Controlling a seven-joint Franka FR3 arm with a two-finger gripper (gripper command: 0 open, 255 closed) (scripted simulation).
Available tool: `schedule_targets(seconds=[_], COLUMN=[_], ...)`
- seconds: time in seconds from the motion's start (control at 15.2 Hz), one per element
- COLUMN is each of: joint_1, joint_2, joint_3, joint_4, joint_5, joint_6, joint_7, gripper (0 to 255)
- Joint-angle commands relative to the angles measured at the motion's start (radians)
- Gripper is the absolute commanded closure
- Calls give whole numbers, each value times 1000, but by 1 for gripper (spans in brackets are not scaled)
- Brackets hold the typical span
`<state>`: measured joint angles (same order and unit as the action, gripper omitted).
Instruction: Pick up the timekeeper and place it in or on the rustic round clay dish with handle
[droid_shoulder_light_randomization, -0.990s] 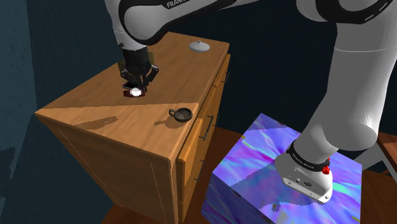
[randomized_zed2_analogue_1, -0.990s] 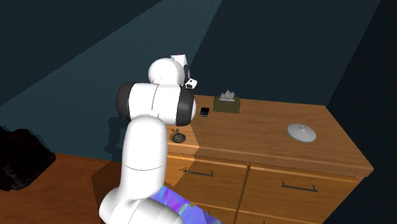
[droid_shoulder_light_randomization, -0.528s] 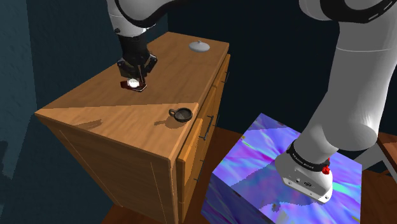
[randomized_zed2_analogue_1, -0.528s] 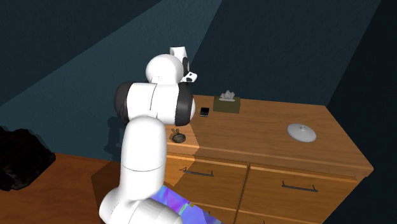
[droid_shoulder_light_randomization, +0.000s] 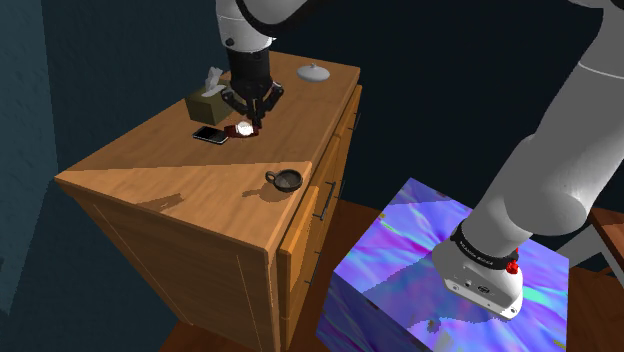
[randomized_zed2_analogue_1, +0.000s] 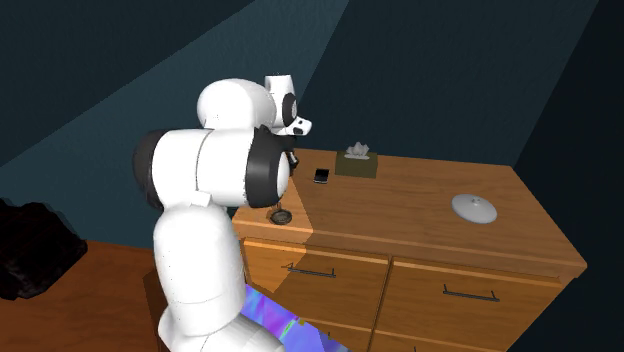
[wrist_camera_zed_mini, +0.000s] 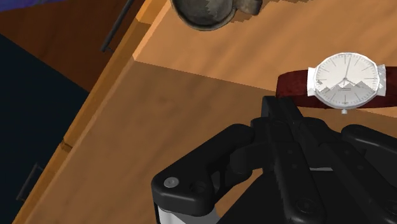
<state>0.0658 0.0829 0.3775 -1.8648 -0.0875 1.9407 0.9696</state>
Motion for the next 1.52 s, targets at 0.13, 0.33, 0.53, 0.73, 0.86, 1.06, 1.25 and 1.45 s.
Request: schedule_targets(seconds=[0.13,0.33,0.53,0.73,0.86,1.06,1.25,1.45], joint_1=[-25,-28,-28,-28,-28,-28,-28,-28], joint_2=[-168,-240,-229,-215,-205,-188,-169,-161], joint_3=[-18,-33,-31,-29,-27,-25,-23,-22], joint_4=[-180,-264,-294,-321,-339,-364,-386,-395], joint_5=[65,90,86,81,77,71,62,59], joint_6=[26,43,83,123,150,191,231,247], joint_7=[-66,-96,-91,-86,-82,-75,-68,-65], gripper=[255,255,255,255,255,255,255,255])
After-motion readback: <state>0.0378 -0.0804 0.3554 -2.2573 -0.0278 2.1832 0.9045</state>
